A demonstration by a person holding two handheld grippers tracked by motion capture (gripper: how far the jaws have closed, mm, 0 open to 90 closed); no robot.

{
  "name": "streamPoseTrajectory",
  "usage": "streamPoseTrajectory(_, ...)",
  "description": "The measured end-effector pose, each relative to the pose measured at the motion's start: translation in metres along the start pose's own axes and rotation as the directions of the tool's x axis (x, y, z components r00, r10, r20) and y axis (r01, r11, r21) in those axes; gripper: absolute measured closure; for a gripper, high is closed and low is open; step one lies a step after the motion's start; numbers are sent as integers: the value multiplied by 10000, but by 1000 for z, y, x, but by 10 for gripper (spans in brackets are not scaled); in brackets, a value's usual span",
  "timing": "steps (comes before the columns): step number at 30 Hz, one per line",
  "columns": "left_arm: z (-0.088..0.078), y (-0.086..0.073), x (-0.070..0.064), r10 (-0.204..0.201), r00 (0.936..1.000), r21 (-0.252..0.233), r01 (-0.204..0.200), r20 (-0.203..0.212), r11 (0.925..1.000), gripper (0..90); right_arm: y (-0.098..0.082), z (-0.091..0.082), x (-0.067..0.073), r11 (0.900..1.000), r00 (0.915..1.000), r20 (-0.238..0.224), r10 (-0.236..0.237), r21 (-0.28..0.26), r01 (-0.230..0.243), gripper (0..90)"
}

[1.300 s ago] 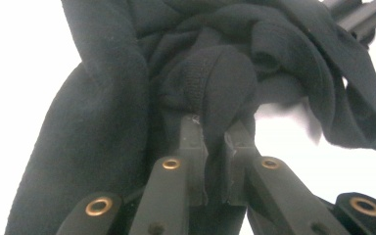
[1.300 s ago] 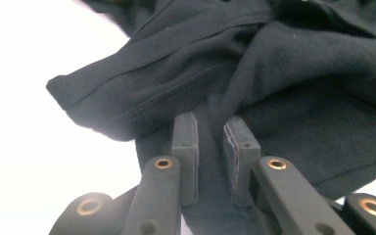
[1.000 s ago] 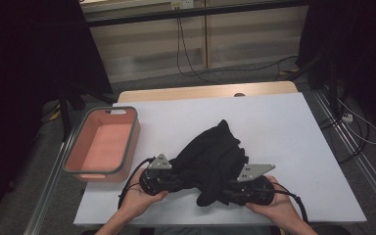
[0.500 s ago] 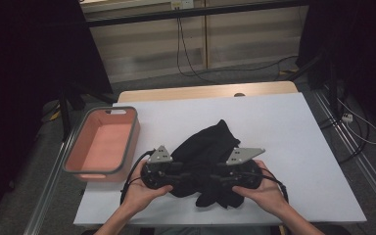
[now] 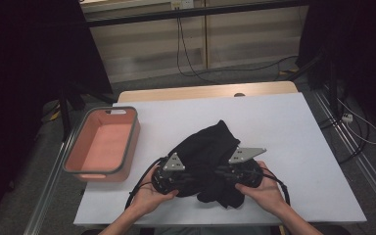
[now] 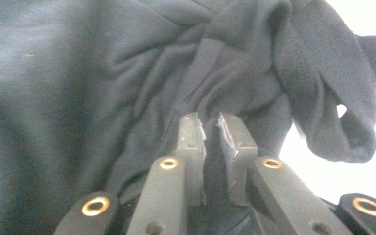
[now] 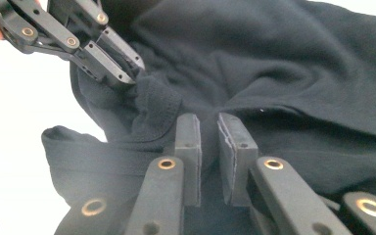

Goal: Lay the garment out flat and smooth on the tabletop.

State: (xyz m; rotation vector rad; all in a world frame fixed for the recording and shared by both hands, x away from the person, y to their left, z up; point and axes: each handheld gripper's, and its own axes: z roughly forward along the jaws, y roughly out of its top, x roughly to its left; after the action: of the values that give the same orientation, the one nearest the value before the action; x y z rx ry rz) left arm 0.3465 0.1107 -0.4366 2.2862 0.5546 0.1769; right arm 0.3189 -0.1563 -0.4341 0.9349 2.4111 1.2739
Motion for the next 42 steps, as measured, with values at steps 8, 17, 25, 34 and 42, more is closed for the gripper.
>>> streamPoseTrajectory(8,-16,2,19,-952,9953,-812,934,-187,9923,845,5,-17,-16,9977,9987,447,264,-636,-235,835)
streamPoseTrajectory(17,-24,3,30,-1410,9861,-982,1323,-878,9863,859,10,-24,-13,9966,9999,124,70,-822,-60,761)
streamPoseTrajectory(25,-26,-2,44,-1721,9736,-992,1584,-1501,9824,861,4,7,14,9975,9975,-283,-645,276,653,458)
streamPoseTrajectory(34,-27,3,49,-1967,9705,-1343,1783,-1391,9748,860,1,14,14,9952,9963,-273,-820,519,833,825)
streamPoseTrajectory(42,-28,18,57,-2219,9658,-1846,1957,-1342,9631,860,18,-20,-18,9956,9990,400,184,-931,-146,833)
